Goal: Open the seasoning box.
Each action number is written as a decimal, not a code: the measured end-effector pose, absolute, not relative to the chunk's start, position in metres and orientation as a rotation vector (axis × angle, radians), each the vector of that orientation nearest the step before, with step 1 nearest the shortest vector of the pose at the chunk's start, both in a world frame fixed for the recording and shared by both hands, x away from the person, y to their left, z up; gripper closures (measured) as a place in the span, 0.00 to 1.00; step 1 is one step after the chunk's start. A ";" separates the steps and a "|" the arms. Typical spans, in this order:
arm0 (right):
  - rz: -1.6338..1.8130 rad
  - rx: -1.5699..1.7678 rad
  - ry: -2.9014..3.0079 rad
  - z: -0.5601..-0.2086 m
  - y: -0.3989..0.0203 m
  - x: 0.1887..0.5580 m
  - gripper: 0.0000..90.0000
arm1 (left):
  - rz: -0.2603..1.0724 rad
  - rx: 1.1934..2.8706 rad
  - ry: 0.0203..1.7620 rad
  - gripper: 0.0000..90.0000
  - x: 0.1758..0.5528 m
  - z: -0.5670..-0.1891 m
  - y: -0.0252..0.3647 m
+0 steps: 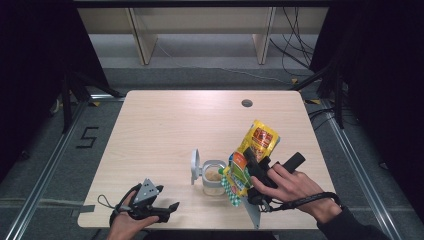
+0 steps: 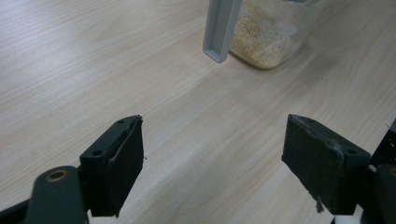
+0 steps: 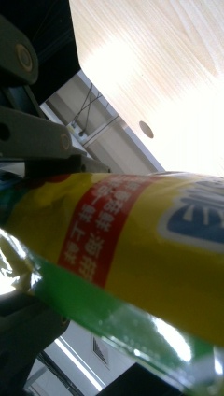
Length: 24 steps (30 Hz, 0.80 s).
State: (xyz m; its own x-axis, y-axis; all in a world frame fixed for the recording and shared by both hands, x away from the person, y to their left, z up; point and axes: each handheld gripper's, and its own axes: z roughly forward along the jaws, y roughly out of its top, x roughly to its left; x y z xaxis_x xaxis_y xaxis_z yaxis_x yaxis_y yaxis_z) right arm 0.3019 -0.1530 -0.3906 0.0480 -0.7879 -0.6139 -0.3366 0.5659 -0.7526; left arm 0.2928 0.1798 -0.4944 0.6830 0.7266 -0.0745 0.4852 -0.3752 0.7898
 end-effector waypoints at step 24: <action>-0.444 -1.000 1.541 -0.392 -0.152 0.297 0.68 | 0.364 2.045 0.919 0.22 0.293 -0.494 0.180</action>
State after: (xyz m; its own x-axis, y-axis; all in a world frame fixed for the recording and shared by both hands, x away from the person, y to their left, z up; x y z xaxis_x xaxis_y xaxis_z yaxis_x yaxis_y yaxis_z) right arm 0.2974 -0.1516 -0.3918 0.0544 -0.7897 -0.6111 -0.3434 0.5598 -0.7541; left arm 0.2928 0.1797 -0.4940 0.6887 0.7214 -0.0718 0.4763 -0.3756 0.7950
